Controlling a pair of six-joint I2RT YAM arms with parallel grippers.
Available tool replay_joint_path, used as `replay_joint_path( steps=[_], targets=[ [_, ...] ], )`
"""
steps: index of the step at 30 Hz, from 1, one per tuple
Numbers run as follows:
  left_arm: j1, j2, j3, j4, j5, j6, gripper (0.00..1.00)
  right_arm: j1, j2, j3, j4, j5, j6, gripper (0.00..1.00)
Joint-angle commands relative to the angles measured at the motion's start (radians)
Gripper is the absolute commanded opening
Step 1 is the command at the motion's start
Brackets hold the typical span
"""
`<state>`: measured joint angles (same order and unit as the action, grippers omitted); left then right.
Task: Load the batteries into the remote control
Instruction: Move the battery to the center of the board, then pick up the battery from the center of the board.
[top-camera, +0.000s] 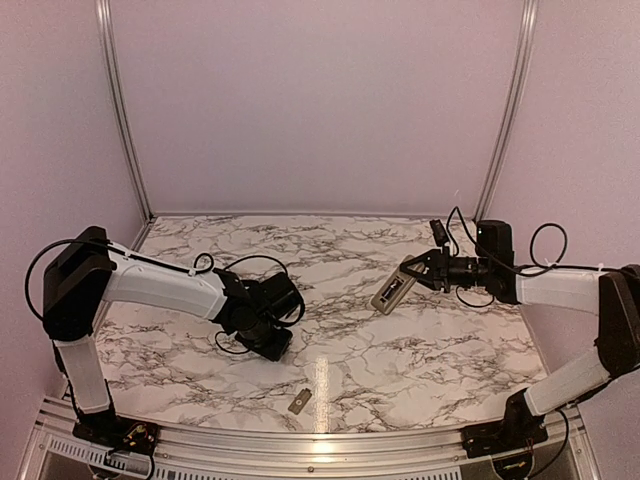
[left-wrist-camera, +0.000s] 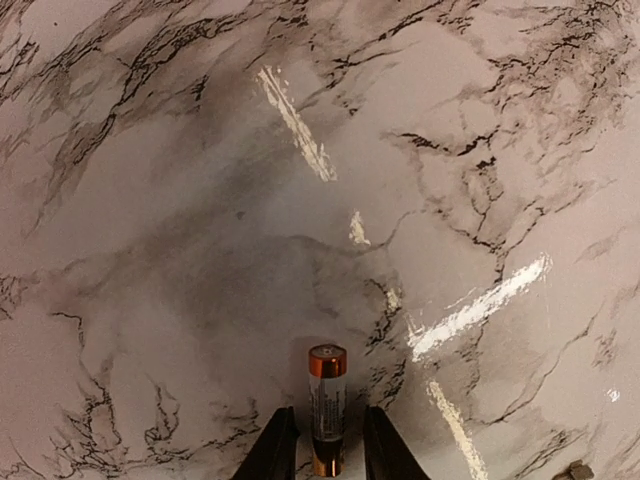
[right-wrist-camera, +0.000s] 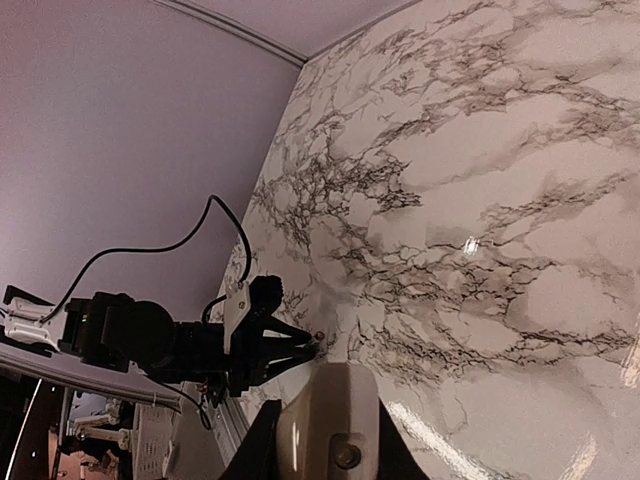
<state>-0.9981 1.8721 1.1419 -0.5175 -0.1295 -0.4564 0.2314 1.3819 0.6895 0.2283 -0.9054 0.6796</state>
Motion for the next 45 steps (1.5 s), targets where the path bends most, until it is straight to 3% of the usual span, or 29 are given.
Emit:
replay_joint_path(
  steps=[1,6,10,16,23,28,37,45],
  targets=[
    [0.019,0.081,0.011,-0.065,0.042,0.019,0.25,0.010,0.002,0.049,0.008,0.004,-0.017,0.00],
    [0.022,0.110,0.046,-0.087,0.030,0.041,0.22,0.011,0.015,0.062,-0.003,0.001,-0.027,0.00],
    [0.023,0.114,0.045,-0.103,0.020,0.057,0.11,0.012,0.022,0.067,-0.013,-0.001,-0.035,0.00],
    [0.023,0.018,0.040,-0.056,-0.001,0.063,0.03,0.088,0.060,0.081,0.017,0.013,-0.027,0.00],
    [0.022,-0.260,-0.060,0.202,-0.060,0.083,0.00,0.212,0.131,0.092,0.132,0.021,0.022,0.00],
    [0.006,-0.403,-0.134,0.430,-0.025,0.069,0.00,0.283,0.167,0.099,0.203,0.045,0.067,0.00],
    [-0.141,-0.358,-0.151,0.687,-0.123,0.148,0.00,0.361,0.257,0.045,0.495,0.046,0.335,0.00],
    [-0.198,-0.273,-0.110,0.725,-0.156,0.202,0.00,0.387,0.264,0.059,0.510,0.035,0.366,0.00]
  ],
)
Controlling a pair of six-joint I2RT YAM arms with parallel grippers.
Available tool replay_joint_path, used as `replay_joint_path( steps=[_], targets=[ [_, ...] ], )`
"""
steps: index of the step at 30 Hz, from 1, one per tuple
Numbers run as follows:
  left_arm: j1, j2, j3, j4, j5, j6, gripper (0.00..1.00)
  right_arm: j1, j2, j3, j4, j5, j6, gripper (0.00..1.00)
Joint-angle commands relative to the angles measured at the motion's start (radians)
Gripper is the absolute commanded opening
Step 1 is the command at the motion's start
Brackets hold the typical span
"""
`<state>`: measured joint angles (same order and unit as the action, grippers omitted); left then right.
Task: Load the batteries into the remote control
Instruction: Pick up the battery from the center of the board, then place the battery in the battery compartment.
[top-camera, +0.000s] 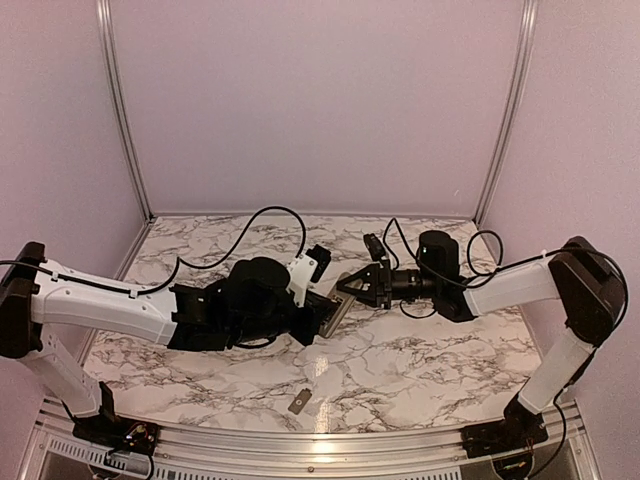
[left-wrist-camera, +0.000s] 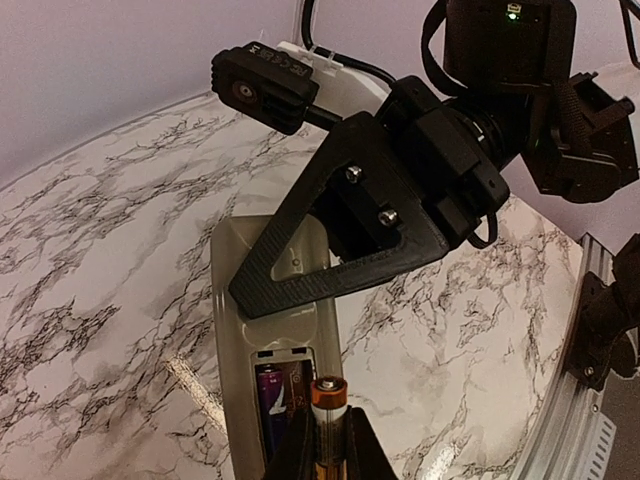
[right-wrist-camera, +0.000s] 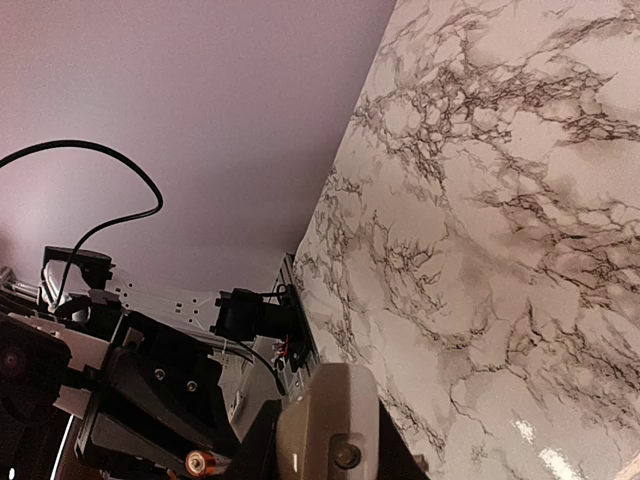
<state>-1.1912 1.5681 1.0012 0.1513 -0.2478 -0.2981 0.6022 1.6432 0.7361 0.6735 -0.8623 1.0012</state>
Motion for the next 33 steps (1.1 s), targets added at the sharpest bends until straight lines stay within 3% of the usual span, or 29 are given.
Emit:
replay_joint_path(
  steps=[1,20,33],
  targets=[
    [-0.005,0.036,0.033,0.061,-0.037,0.046,0.00,0.016,0.003,0.010,0.071,-0.009,0.051,0.00],
    [-0.005,0.101,0.059,0.035,-0.060,0.077,0.00,0.016,-0.002,0.002,0.152,-0.044,0.131,0.00],
    [-0.005,0.054,0.055,-0.038,-0.108,0.063,0.38,0.000,-0.015,0.005,0.116,-0.043,0.108,0.00]
  ],
)
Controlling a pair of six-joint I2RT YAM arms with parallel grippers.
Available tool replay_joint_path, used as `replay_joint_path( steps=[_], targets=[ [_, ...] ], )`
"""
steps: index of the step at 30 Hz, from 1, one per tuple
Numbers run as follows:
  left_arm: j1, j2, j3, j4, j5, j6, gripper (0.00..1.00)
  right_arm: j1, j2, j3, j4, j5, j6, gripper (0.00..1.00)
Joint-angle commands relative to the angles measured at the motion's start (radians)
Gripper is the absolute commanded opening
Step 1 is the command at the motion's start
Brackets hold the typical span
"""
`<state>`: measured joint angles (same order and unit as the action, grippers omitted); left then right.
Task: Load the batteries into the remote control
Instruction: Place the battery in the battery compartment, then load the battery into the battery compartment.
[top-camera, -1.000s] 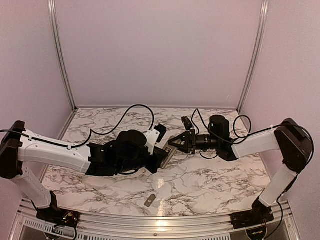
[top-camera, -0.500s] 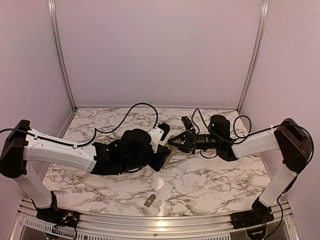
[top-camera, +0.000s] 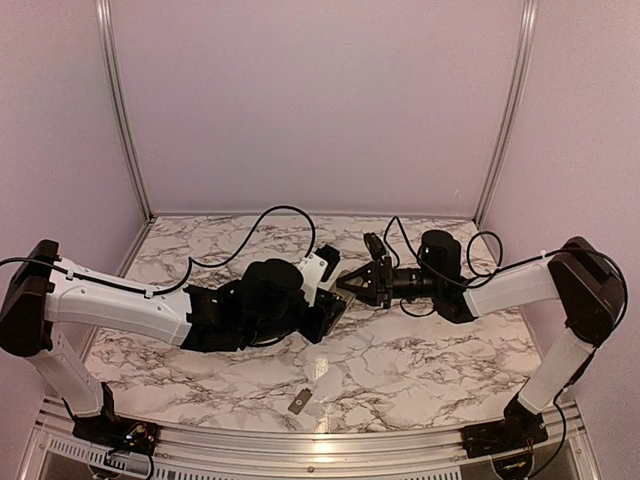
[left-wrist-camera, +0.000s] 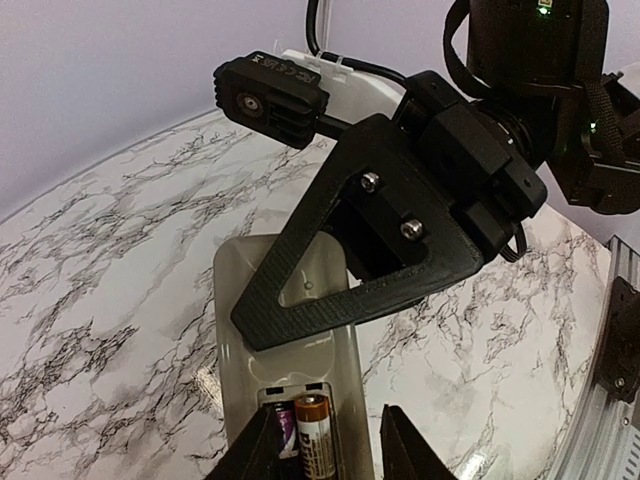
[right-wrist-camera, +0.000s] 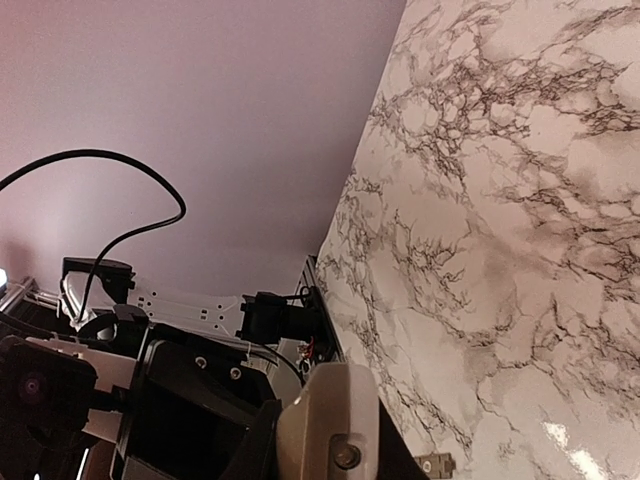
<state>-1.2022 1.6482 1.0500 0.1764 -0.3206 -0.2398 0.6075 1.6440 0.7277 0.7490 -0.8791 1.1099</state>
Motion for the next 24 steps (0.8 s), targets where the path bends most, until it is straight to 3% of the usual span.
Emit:
replay_joint_path(
  steps=[1,4,8,11,16,19,24],
  targets=[
    [0.006,-0.027,0.011,-0.072,-0.040,0.005,0.40,-0.006,-0.020,0.013,0.031,-0.026,-0.009,0.00],
    [0.006,-0.045,0.017,-0.081,-0.044,0.002,0.51,-0.010,-0.028,0.017,0.000,-0.026,-0.037,0.00],
    [0.016,-0.101,0.010,-0.082,-0.058,-0.025,0.73,-0.011,-0.034,0.025,-0.052,-0.023,-0.090,0.00],
    [0.030,-0.172,-0.029,-0.057,-0.068,-0.066,0.98,-0.011,-0.043,0.032,-0.107,-0.016,-0.149,0.00],
    [0.102,-0.236,-0.058,-0.093,0.109,-0.108,0.99,-0.011,-0.059,0.052,-0.191,-0.009,-0.242,0.00],
    [0.104,-0.268,-0.096,-0.090,0.246,0.034,0.94,-0.009,-0.054,0.072,-0.225,-0.035,-0.263,0.00],
    [0.099,-0.301,-0.118,-0.155,0.315,0.315,0.74,0.012,-0.026,0.136,-0.351,-0.100,-0.337,0.00]
  ],
)
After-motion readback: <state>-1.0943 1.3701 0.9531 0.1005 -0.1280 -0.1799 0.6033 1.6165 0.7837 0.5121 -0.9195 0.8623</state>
